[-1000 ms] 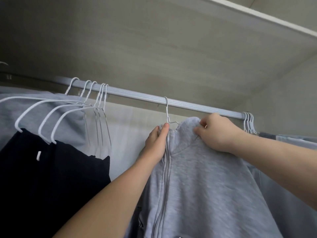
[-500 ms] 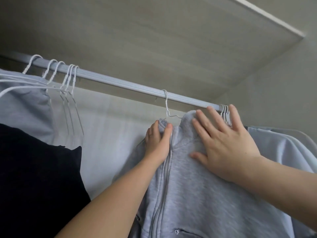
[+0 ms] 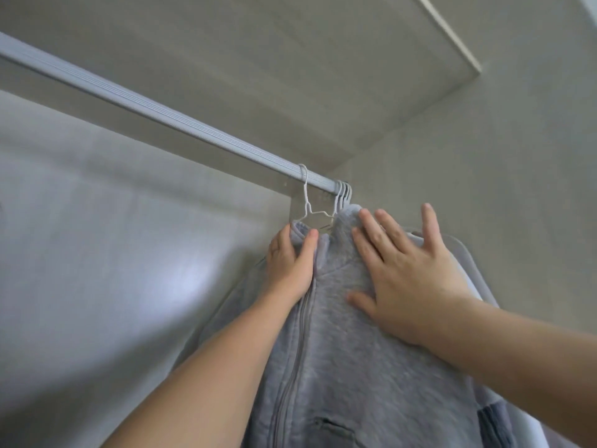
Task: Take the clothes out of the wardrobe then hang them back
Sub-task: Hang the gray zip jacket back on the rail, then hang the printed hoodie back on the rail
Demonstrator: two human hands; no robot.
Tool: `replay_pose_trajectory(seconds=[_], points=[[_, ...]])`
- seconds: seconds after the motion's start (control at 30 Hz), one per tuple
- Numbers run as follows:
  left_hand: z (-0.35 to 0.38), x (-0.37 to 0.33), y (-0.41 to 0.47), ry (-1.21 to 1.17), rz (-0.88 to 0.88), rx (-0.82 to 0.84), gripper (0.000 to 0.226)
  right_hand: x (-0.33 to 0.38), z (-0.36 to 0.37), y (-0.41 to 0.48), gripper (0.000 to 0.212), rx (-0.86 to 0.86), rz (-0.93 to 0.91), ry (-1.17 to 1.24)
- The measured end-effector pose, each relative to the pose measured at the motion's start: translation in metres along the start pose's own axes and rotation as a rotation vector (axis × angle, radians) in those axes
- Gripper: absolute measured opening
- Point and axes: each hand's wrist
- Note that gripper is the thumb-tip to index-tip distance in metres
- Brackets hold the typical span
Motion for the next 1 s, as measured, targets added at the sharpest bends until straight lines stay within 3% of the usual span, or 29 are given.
replay_pose_trajectory(seconds=[0.07,0.2,0.33,0.7,0.9,1.0], points=[[0.019,0.001,0.000,-0.037,-0.007,0.018,0.089,-0.007,0.006,-0.004,0.092,0.003,0.013,-0.019],[0.053,0.008,0.003,-0.099,-0.031,0.027,0.070,-0.015,0.016,-0.007,0.088,0.060,0.002,-0.043],[0.071,0.015,0.003,-0.149,-0.035,0.009,0.098,-0.015,0.022,-0.007,0.087,0.041,0.005,-0.024],[0.072,0.023,0.000,-0.105,-0.052,0.031,0.100,-0.011,0.031,-0.008,0.079,-0.027,0.045,0.024],[0.050,0.004,-0.013,-0.130,-0.175,0.096,0.097,-0.014,0.016,-0.012,0.068,0.030,0.054,0.169],[0.029,-0.007,-0.039,-0.048,-0.021,-0.024,0.091,-0.029,0.001,-0.031,0.065,0.046,0.070,0.310]])
Point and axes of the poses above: each hand's wrist, its own y-axis towards the middle knuckle, its own z-axis out of the palm, x = y × z, and after that the axes turned 4 degrees about -z, right-handed
